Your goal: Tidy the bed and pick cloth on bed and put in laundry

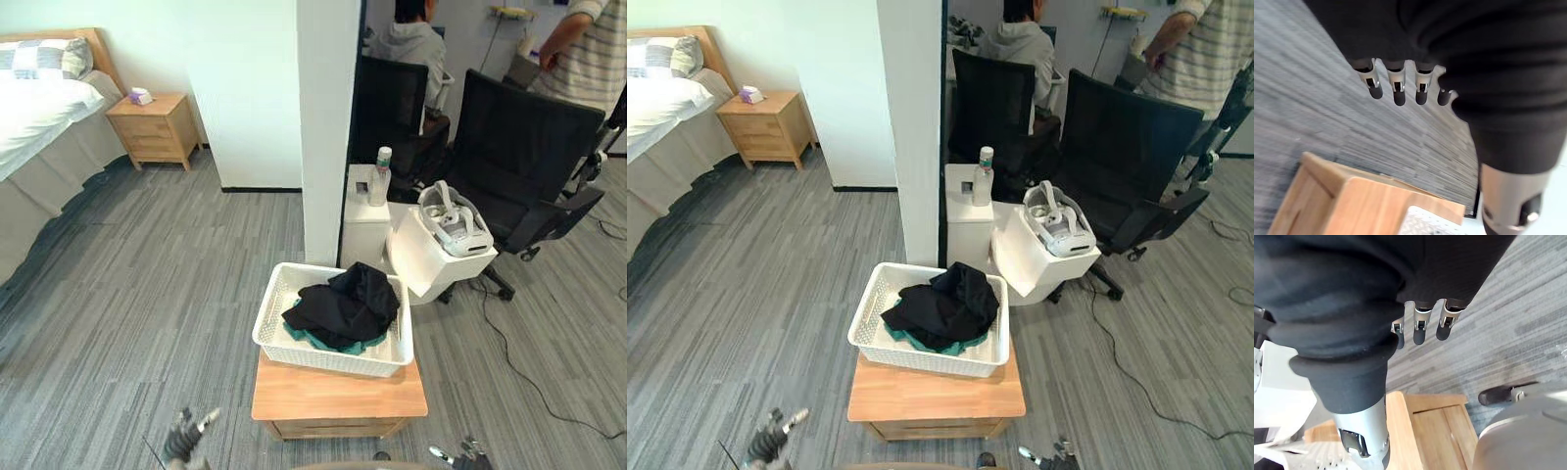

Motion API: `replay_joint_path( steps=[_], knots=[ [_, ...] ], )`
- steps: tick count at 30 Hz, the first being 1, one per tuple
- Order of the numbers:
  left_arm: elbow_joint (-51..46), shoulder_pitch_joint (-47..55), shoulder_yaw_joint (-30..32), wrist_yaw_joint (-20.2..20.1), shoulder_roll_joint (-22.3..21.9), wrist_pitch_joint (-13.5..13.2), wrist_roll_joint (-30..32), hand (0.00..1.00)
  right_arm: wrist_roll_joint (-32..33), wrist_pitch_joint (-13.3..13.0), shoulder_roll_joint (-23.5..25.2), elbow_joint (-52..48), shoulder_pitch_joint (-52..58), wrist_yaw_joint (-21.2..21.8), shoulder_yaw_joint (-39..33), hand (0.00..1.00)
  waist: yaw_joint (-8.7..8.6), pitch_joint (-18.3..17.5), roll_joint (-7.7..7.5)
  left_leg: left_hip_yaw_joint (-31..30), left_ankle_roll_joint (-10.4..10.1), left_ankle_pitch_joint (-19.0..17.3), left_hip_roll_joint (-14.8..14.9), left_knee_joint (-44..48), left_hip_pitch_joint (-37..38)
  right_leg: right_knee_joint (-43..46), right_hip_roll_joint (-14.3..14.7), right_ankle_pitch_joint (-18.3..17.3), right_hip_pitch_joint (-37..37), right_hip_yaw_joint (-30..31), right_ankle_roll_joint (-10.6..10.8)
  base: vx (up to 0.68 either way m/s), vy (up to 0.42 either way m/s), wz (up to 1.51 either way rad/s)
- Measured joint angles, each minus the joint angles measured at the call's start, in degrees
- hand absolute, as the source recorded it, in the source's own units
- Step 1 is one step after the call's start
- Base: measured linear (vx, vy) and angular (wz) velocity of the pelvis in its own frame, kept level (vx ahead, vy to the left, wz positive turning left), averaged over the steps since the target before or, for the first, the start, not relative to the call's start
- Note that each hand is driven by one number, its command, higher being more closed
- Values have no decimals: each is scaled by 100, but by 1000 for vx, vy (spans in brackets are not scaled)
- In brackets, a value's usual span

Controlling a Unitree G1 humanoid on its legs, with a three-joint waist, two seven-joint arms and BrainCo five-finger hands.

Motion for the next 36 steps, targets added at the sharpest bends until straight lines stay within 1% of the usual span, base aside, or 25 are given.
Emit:
replay_joint_path(
  steps=[1,3,4,6,7,10,11,15,16,21,23,25,26,27,29,31,32,33,34,36],
  knots=[
    [63,23,1,-46,-46,99,16,0,-114,-10,-4,8,-25,4,10,0,37,-4,2,-3,-12,45,-8,-74,33,0,4,-4,5,-15,4,-36,-29,4],
    [139,12,12,-69,-105,181,152,0,-200,-23,-21,101,-45,15,30,0,107,-5,-2,-37,-19,62,-3,-82,23,0,7,-11,9,-48,7,-39,-33,9],
    [145,-4,128,-50,-112,238,317,0,-242,-21,-47,186,-110,13,68,0,98,-8,1,-76,-20,81,5,-90,23,0,6,-24,32,-99,13,-48,-45,14],
    [150,-18,123,-53,-156,278,514,0,-277,-21,-89,218,-151,10,137,0,97,-13,17,-133,-28,96,14,-94,24,0,4,-49,67,-171,27,-61,-50,17],
    [162,-32,119,-56,-159,277,591,0,-298,-21,-141,234,-176,14,244,0,98,-19,29,-159,-29,110,15,-103,23,0,4,-60,68,-190,36,-63,-41,13],
    [293,-113,91,-81,-124,273,657,0,-407,-17,-155,412,-284,111,261,0,97,-21,39,-262,-26,142,2,-126,0,0,-5,-68,74,-288,39,-75,-32,18],
    [315,-140,-35,-106,-66,272,672,0,-479,-17,-166,427,-315,109,304,0,97,-22,33,-357,-13,169,-9,-127,-49,0,-5,-73,80,-370,41,-74,-34,29],
    [320,-165,-299,-169,41,247,685,0,-411,-2,-241,584,-373,105,431,0,102,-22,29,-567,10,233,-49,-129,-176,0,-34,-76,73,-556,45,-56,-28,26],
    [497,-327,-463,-438,122,276,665,0,-348,58,-399,845,-578,226,518,0,89,110,125,-774,64,292,-110,-132,-380,0,-84,-110,-4,-595,23,-11,-4,6],
    [498,-327,-463,-437,122,276,664,0,-347,56,-397,845,-575,227,514,0,86,119,111,-766,64,292,-108,-130,-377,1,-82,-110,-3,-568,23,0,0,0],
    [505,-329,-472,-410,121,273,666,0,-330,-3,-394,864,-570,234,492,0,83,128,102,-769,64,292,-105,-120,-371,55,-81,-129,-27,-540,21,0,0,0],
    [538,-347,-521,-268,134,277,704,0,-273,-124,-377,878,-548,233,455,0,75,139,99,-882,66,294,-104,-99,-368,164,-93,-185,-35,-581,21,-4,-3,13],
    [550,-378,-531,-163,140,288,816,0,-228,-230,-371,880,-516,231,450,0,68,145,93,-947,69,295,-105,-98,-368,247,-110,-251,-34,-628,39,-18,-16,36],
    [569,-436,-560,69,143,302,944,0,-186,-350,-362,883,-480,248,436,0,86,148,89,-1092,81,305,-103,-97,-371,411,-136,-390,-33,-717,38,-22,-23,45],
    [643,-527,-582,342,142,351,971,0,-176,-479,-321,886,-464,338,339,0,74,155,79,-1330,95,321,-104,-94,-403,628,-177,-619,-29,-862,98,-10,-41,69],
    [766,-632,-680,787,195,457,756,0,-169,-605,-270,1020,-466,480,199,0,25,175,47,-1986,116,337,-133,48,-630,987,-166,-1131,-3,-866,105,6,-72,135],
    [766,-648,-681,874,195,475,641,0,-151,-616,-265,1061,-487,500,191,0,22,193,31,-2189,125,344,-158,100,-704,1060,-160,-1227,27,-855,112,34,-113,171],
    [765,-657,-677,1025,183,501,358,0,-157,-614,-264,1107,-532,562,195,0,36,239,18,-2591,150,384,-221,167,-800,1163,-156,-1394,108,-909,80,56,-141,173],
    [764,-642,-647,1089,171,535,102,0,-186,-589,-288,1159,-565,637,213,0,97,268,8,-2851,157,422,-274,198,-864,1253,-180,-1495,227,-1058,14,63,-144,164],
    [745,-508,-430,1070,71,540,-268,0,-197,-500,-310,1247,-718,704,225,0,193,384,13,-3029,160,426,-315,309,-922,1381,-236,-1565,422,-1332,-7,48,-91,101]
  ],
)
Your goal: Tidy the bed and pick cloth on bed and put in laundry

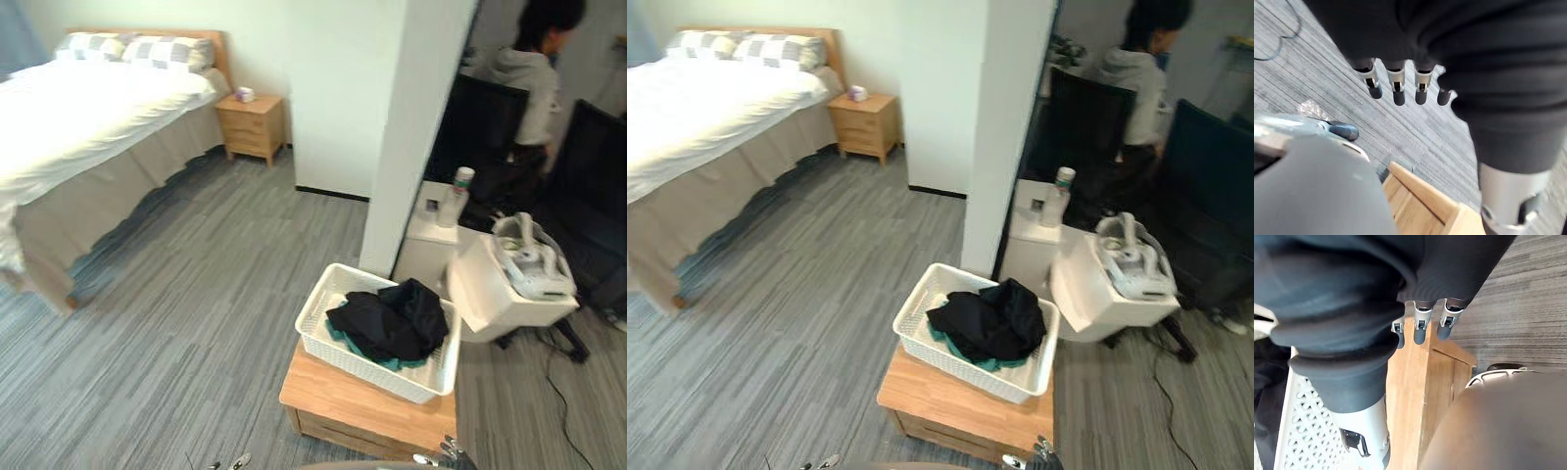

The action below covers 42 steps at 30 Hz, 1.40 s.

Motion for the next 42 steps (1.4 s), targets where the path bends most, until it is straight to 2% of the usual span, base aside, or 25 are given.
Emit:
replay_joint_path(
  steps=[2,4,6,8,9,11,12,13,14,15,16,17,18,19,22,26,28,29,30,34,35,36,37,40,42],
  knots=[
    [-76,29,203,-15,-66,-2,-98,0,-43,79,37,32,-208,-27,-5,0,30,84,-20,314,149,100,-49,184,-247,40,-162,-30,84,-437,-23,-15,-15,120],
    [-166,-48,350,-35,-124,-12,-82,0,-39,135,16,-1,-314,-32,-32,0,-9,316,-75,1339,564,-101,-44,562,-462,93,-292,-40,221,-938,-48,-30,51,136],
    [-182,-76,416,-98,-229,-21,-10,0,-35,174,-51,-200,-409,-57,-32,0,-113,447,72,2898,888,-452,282,1740,-954,307,-381,-96,301,-1371,-29,-17,93,112],
    [-197,-75,324,-138,-178,-17,39,0,-61,232,-63,-175,-476,-108,-30,0,-110,456,109,3040,889,-471,209,1918,-1067,476,-394,-365,243,-1098,-52,-18,121,93],
    [-206,-141,139,-131,-71,-14,40,0,-142,311,-65,-122,-511,-118,-27,0,-108,481,63,2872,813,-418,1,1630,-1074,379,-368,-580,228,-854,-21,-43,66,108],
    [-203,-275,-101,-130,69,20,58,0,-290,429,-6,-57,-591,-120,10,0,-123,483,-91,2731,855,-277,-302,1048,-1013,165,-436,-492,229,-1018,-46,-16,43,101],
    [-205,-290,-97,-139,138,74,174,0,-331,500,25,-15,-648,-118,-9,0,-142,492,-123,3320,1221,-584,-70,1701,-1171,196,-558,-365,239,-1333,117,77,56,83],
    [-205,-289,-108,-142,129,145,290,0,-322,545,-15,-101,-686,-108,-33,0,-221,486,-25,3660,1172,-811,205,2266,-1278,450,-525,-361,267,-1565,146,166,66,109],
    [-216,-279,-271,-214,139,212,479,0,-328,612,-108,-153,-749,-143,-73,0,-337,461,133,3718,1128,-824,195,2386,-1374,1045,-575,-406,109,-1673,85,103,90,111],
    [-244,-285,-364,-260,158,228,536,0,-319,651,-122,-150,-726,-148,-148,0,-393,440,174,3517,1139,-795,165,2202,-1369,1183,-555,-544,11,-1629,14,39,89,164],
    [-235,-521,-566,-379,267,257,726,0,-313,705,-87,-192,-739,-174,-234,0,-449,473,201,3073,1126,-370,-74,1501,-1342,794,-148,-617,-230,-1488,-307,-28,60,144],
    [-209,-641,-613,-426,317,266,771,0,-315,735,-23,-192,-733,-205,-249,0,-463,434,96,2943,1120,-157,-260,1118,-1285,429,-60,-449,-308,-1508,-505,20,-45,192],
    [-160,-777,-673,-538,379,280,841,0,-313,779,16,-139,-696,-257,-269,0,-545,436,97,3455,1151,-426,-219,1165,-1203,286,-79,-173,-205,-1777,-272,89,-35,131],
    [-164,-784,-702,-575,358,275,834,0,-297,807,-18,-137,-703,-257,-292,0,-555,441,133,3768,1092,-606,-101,1205,-1126,420,-107,-184,-177,-1943,-265,88,-12,127],
    [-168,-818,-1006,-760,318,236,944,0,-274,898,-91,-183,-667,-271,-254,0,-549,441,205,3807,1092,-53,-433,268,-538,1063,-386,-260,-145,-2152,-287,-11,71,54],
    [-177,-913,-1466,-978,362,208,1180,0,-104,904,-55,-183,-644,-287,-216,0,-544,400,104,3376,1037,288,-694,-295,-449,1215,-463,-260,-159,-2187,-267,-45,-27,48],
    [-185,-948,-1716,-972,349,156,1448,0,77,878,-77,-195,-610,-323,-170,0,-600,446,162,3050,1015,335,-770,-437,-423,1876,-598,-282,-290,-1969,-317,-85,-28,70],
    [-205,-957,-1851,-956,345,135,1543,0,155,838,-109,-198,-543,-372,-162,0,-629,460,178,2804,1048,369,-796,-436,-410,2345,-623,-300,-501,-1516,-576,-91,-22,139],
    [-199,-1062,-2186,-899,384,142,1742,0,339,721,-129,-216,-362,-504,-112,0,-739,521,269,2230,1059,451,-791,-409,-469,2385,-130,-627,-739,-215,-610,-79,-38,163],
    [-157,-1282,-2410,-830,402,143,2036,0,719,467,-56,-202,-168,-669,16,0,-736,669,184,1698,1053,450,-833,-441,-573,1736,767,-812,-878,1773,-424,-65,-53,162],
    [-163,-1279,-2435,-830,403,119,2059,0,770,443,-48,-200,-169,-692,19,0,-732,677,99,1701,996,414,-932,-441,-591,1344,757,-778,-853,1910,-487,-23,5,131],
    [-146,-1301,-2432,-800,539,51,2061,0,824,388,114,-168,-209,-718,30,0,-749,658,-274,1864,1043,372,-1143,-243,-629,1101,408,-634,-870,1932,-494,56,-40,114],
    [-157,-1324,-2444,-724,486,15,2051,0,843,363,74,-163,-166,-717,16,0,-723,625,-165,2080,1162,293,-1001,218,-709,1112,352,-652,-835,1797,-481,103,-50,70],
    [-152,-1122,-2330,-722,344,-104,1945,0,858,374,-137,-189,-219,-718,142,0,-723,558,185,2257,964,452,-1005,-450,-457,911,505,-591,-825,2103,-420,48,8,-2],
    [-155,-1119,-2328,-741,346,-167,1946,0,937,375,-154,-182,-217,-736,243,0,-711,555,190,2346,956,457,-993,-451,-473,777,558,-511,-815,2289,-309,-7,26,-26]
  ],
)
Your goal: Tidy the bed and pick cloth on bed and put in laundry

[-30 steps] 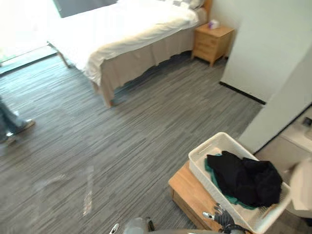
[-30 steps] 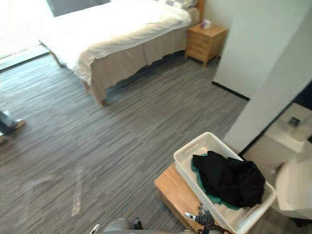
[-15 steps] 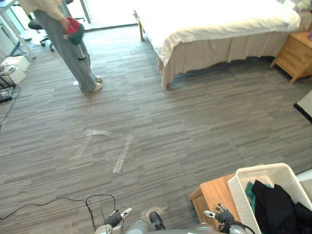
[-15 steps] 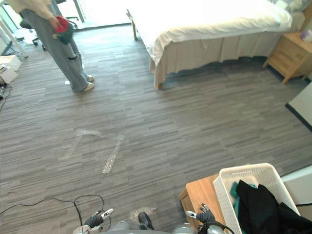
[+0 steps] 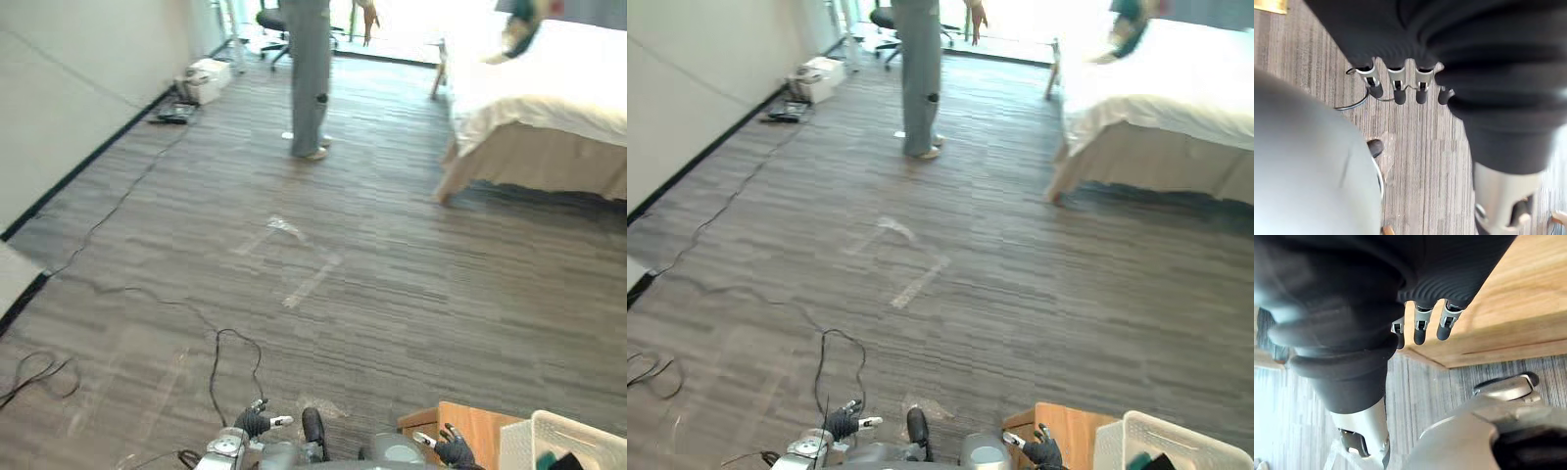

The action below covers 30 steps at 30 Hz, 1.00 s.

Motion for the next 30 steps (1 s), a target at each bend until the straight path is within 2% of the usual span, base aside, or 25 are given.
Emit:
replay_joint_path(
  steps=[5,6,11,15,18,20,21,22,23,26,27,29,30],
  knots=[
    [1,-3,-11,3,20,-86,150,0,105,-3,49,-2,16,-1,43,0,-12,-7,-73,165,65,-48,17,-1,-5,-179,73,23,34,183,40,-34,15,-20],
    [109,116,0,-14,-6,-338,344,0,144,-84,87,100,357,132,5,0,122,-374,-122,44,-100,-236,233,-2,377,-862,4,757,176,411,96,-44,-25,-5],
    [108,117,10,-16,6,-341,338,0,143,-84,85,99,323,133,6,0,128,-366,-121,58,-100,-250,238,-2,374,-890,-7,738,188,376,62,-42,-74,1],
    [100,192,469,-127,23,-447,-73,0,21,-149,86,100,216,246,16,0,198,-252,-139,42,-104,-252,246,1,304,-575,-360,674,31,-734,133,-40,-61,4],
    [97,244,723,-98,132,-581,-357,0,-77,-340,43,99,196,407,64,0,297,-191,-160,-69,-151,-262,257,171,211,-358,-540,612,48,-1461,180,10,-91,31],
    [69,244,872,4,205,-588,-554,0,-253,-342,-21,60,85,558,225,0,308,-150,-235,181,-406,-895,463,1244,-319,-115,-724,544,-17,-1815,153,-16,-57,49],
    [50,263,969,24,209,-593,-810,0,-380,-347,-87,-50,-7,666,332,0,348,-24,-149,750,-592,-1349,898,2320,-630,119,-789,434,-68,-1940,27,-24,5,26],
    [46,269,982,23,213,-587,-962,0,-432,-348,-180,-82,-70,704,424,0,341,86,-95,984,-533,-1438,1135,2865,-784,246,-809,318,-58,-1944,50,-69,78,16],
    [50,335,992,27,157,-526,-1330,0,-562,-324,-454,-89,-271,807,641,0,357,243,133,1216,-340,-1548,1444,3795,-1077,629,-861,17,-124,-1912,166,-59,99,5],
    [4,490,952,128,9,-443,-2019,0,-597,-288,-623,-224,-373,939,675,0,384,230,294,1232,-378,-1610,1259,3718,-1106,843,-1074,-93,-256,-1903,307,12,117,15],
    [-114,497,960,131,-17,-389,-2252,0,-597,-288,-642,-227,-452,998,677,0,478,254,308,1221,-383,-1605,1130,3501,-1104,883,-1137,-121,-390,-1875,394,-9,70,2],
    [-271,498,1043,97,18,-333,-2328,0,-590,-293,-566,-197,-578,1040,684,0,576,429,181,1209,-569,-1486,1131,3720,-1203,852,-1168,-113,-409,-1718,371,-27,18,-6],
    [-335,448,1210,6,32,-333,-2357,0,-579,-330,-527,-166,-664,1057,682,0,600,639,46,965,-781,-1512,1216,4267,-1631,724,-1235,-59,-258,-1674,281,-73,21,-8]
  ],
)
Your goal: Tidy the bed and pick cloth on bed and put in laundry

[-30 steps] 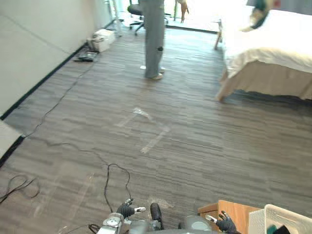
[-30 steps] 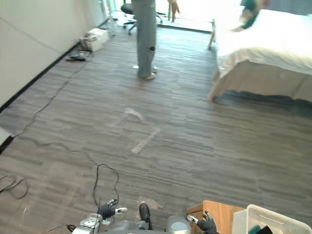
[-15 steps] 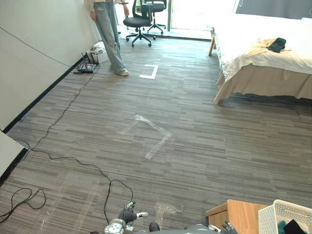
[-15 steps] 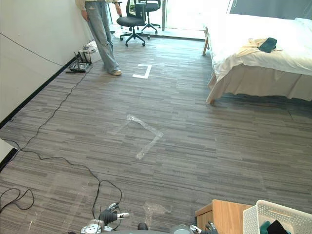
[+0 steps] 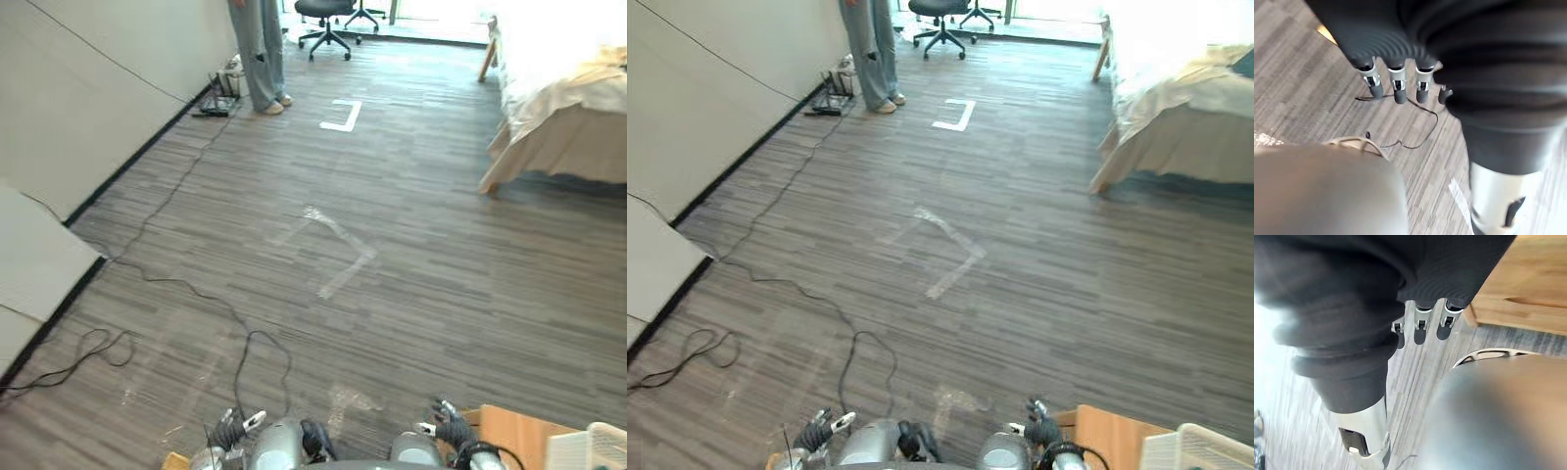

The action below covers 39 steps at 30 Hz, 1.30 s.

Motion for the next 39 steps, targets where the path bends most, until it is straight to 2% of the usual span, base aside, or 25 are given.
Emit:
replay_joint_path(
  steps=[2,3,5,6,7,8,9,10,11,13,14,15,17,19,21,23,24,25,27,29,31,33,35,38,39],
  knots=[
    [-4,56,141,-121,-32,-19,15,0,10,-25,-42,111,-59,79,-3,0,14,35,2,-831,0,-16,-111,-790,-332,-242,17,0,-38,187,1,-59,86,-37],
    [3,175,183,-167,-96,-38,48,0,11,-41,-63,239,-149,80,-10,0,47,40,40,-1280,-164,72,-6,-1242,-458,-380,113,1,-165,465,-1,134,261,-106],
    [202,293,212,-161,-235,-67,-26,0,17,-131,-127,268,-168,69,-27,0,140,-65,260,-1552,-149,85,344,-1396,-463,-828,469,39,-61,875,81,270,303,-121],
    [234,235,297,-156,-237,-132,-19,0,61,-171,-86,264,-113,57,-92,0,224,-49,188,-1429,11,99,357,-1039,-577,532,364,-202,-422,963,301,278,166,-73],
    [244,178,329,-102,-78,-136,149,0,131,-225,98,299,89,64,-127,0,181,-32,-123,-1261,176,0,124,-743,-564,1492,74,-269,-382,828,404,253,107,-47],
    [247,167,338,-92,27,-142,275,0,179,-256,206,332,160,69,-169,0,172,-56,-304,-1207,265,-60,-12,-635,-562,1857,-52,-273,-345,731,346,242,79,-22],
    [272,131,325,-21,159,-159,524,0,325,-300,296,349,203,76,-197,0,160,-82,-505,-1068,425,-159,-131,-514,-506,2257,-319,-188,-436,451,-75,219,68,-29],
    [273,123,323,-1,170,-166,663,0,414,-365,311,348,217,79,-195,0,152,-73,-493,-987,482,-203,-131,-540,-427,2472,-409,25,-565,387,-294,356,140,-70],
    [278,87,175,-1,225,-157,1012,0,700,-663,318,245,308,90,-247,0,76,-25,-445,-795,494,-227,-165,-956,-22,3298,-432,383,-1121,436,-368,302,138,-66],
    [283,66,61,0,297,-84,1146,0,806,-769,315,110,289,100,-256,0,-29,22,-378,-751,465,-210,-146,-1313,334,3525,-171,180,-1405,327,-135,269,96,-71],
    [265,-25,-234,4,374,87,1217,0,919,-874,269,-13,299,163,-236,0,-128,87,-262,-557,360,-142,-96,-1716,810,3195,85,-176,-1645,-311,-66,225,65,-63],
    [260,-58,-281,4,390,125,1229,0,942,-878,273,-18,303,173,-235,0,-149,100,-243,-515,351,-135,-95,-1750,861,3095,99,-209,-1699,-438,-100,264,44,-62],
    [260,-341,-372,1,455,347,1246,0,1021,-872,299,-19,269,203,-160,0,-214,158,-337,-273,329,-182,-100,-1842,1087,2154,238,-211,-1952,-1040,-159,215,-23,-41],
    [264,-666,-440,17,546,564,1245,0,1138,-811,353,-47,217,169,-30,0,-249,261,-486,-29,182,-410,-114,-1842,1294,777,510,221,-2330,-1234,-292,326,-95,-51],
    [259,-727,-591,19,525,715,1244,0,1238,-708,392,-138,230,74,-37,0,-377,286,-517,79,30,-854,-165,-1815,1692,656,499,467,-2419,-1126,-648,354,-161,-31],
    [237,-698,-757,134,420,825,1245,0,1234,-482,355,-405,347,69,-50,0,-587,203,-401,201,-187,-1217,-76,-1692,2026,1130,470,289,-2410,-1011,-1015,399,-227,-14],
    [247,-649,-777,150,341,862,1242,0,1232,-425,288,-485,366,80,-46,0,-625,126,-361,267,-292,-1263,44,-1539,2082,1178,546,376,-2366,-1030,-1180,668,-326,-30],
    [305,-712,-744,117,183,854,1202,0,1218,-393,179,-501,360,90,-27,0,-618,89,0,62,-290,-1109,633,76,1480,1107,942,268,-2291,-998,-1480,597,-267,-51],
    [158,-692,-438,124,119,675,1056,0,1173,-413,152,-481,354,85,-102,0,-472,130,126,-501,-323,-488,1105,1832,706,792,1341,190,-1902,-734,-1563,620,-244,-90],
    [11,-705,-236,101,121,569,1059,0,1059,-441,251,-491,361,94,-190,0,-432,233,44,-841,-345,-519,1063,2278,319,542,1440,87,-1269,-434,-1513,631,-184,-96],
    [-97,-696,-212,96,49,365,1058,0,983,-513,303,-590,401,126,-186,0,-289,247,-31,-867,-339,-516,937,2005,-30,313,1414,81,-767,-152,-1502,588,-120,-106],
    [-241,-693,-41,-151,-34,209,1055,0,892,-554,378,-903,449,211,-184,0,-77,230,-115,-500,-302,-494,810,1097,-501,-167,1251,-184,-192,13,-1096,605,-46,-116],
    [-234,-701,15,-259,-123,130,1056,0,836,-567,421,-991,489,216,-235,0,-81,202,-9,-175,-232,-451,781,289,-734,-248,1182,-362,134,90,-826,662,52,-56],
    [-222,-663,56,-264,-255,114,1072,0,758,-589,547,-1096,782,227,-297,0,117,-9,28,51,513,105,614,-603,-767,-89,1101,-1050,635,100,-366,644,164,-36],
    [-208,-660,74,-255,-231,125,1078,0,727,-576,712,-1037,882,208,-314,0,197,-163,-189,-39,628,163,475,-401,-729,281,928,-1282,695,173,-185,871,136,1]
  ],
)
